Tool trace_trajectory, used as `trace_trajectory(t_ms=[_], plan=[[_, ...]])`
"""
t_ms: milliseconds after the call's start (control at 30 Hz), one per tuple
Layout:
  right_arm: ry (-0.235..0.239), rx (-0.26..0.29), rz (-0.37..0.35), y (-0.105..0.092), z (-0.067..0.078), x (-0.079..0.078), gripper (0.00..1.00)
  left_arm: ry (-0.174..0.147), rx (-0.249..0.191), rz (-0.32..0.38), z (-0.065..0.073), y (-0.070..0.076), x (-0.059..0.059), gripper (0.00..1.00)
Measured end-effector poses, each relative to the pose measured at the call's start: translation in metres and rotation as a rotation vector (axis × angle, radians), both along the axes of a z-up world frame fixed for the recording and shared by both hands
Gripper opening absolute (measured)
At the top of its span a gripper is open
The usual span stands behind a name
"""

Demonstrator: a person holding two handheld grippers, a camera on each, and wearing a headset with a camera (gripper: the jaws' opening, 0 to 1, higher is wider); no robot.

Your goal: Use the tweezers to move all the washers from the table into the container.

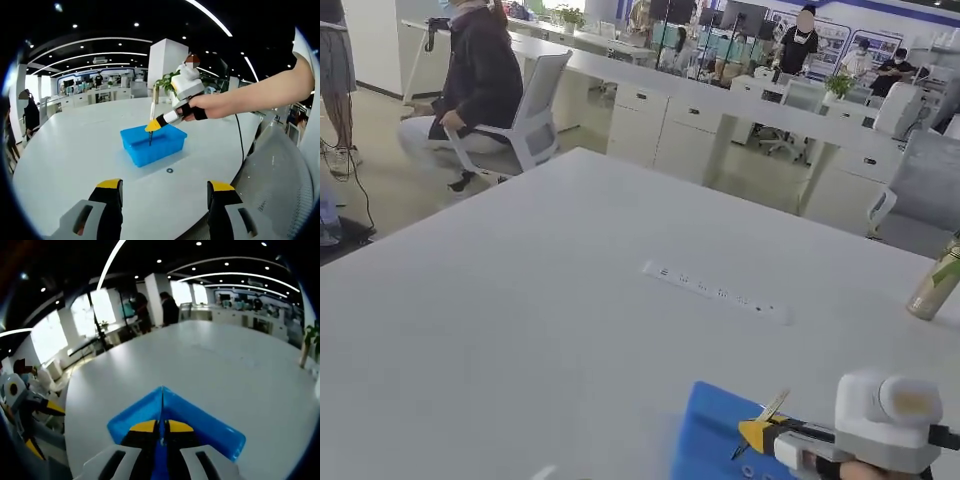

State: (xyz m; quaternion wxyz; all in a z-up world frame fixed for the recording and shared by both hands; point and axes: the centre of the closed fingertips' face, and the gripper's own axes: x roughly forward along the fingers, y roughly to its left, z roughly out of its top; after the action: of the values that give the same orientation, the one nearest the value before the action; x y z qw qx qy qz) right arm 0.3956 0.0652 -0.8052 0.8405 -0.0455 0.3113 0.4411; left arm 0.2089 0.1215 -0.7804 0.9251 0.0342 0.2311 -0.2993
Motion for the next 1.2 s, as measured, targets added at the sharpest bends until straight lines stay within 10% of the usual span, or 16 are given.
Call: trace_trajectory(t_ms=[833,1200], plan=[[-0.001,-0.035,0.025,0.003,-0.009,-0.005,0.03,-0.009,-0.007,0.001,0.002,0.0,0.001,0.69],[-0.045,0.043,0.029,0.0,0.022,-0.019,0.04,-0.009,-0.007,-0.001,0.002,-0.001,0.001,0.69]])
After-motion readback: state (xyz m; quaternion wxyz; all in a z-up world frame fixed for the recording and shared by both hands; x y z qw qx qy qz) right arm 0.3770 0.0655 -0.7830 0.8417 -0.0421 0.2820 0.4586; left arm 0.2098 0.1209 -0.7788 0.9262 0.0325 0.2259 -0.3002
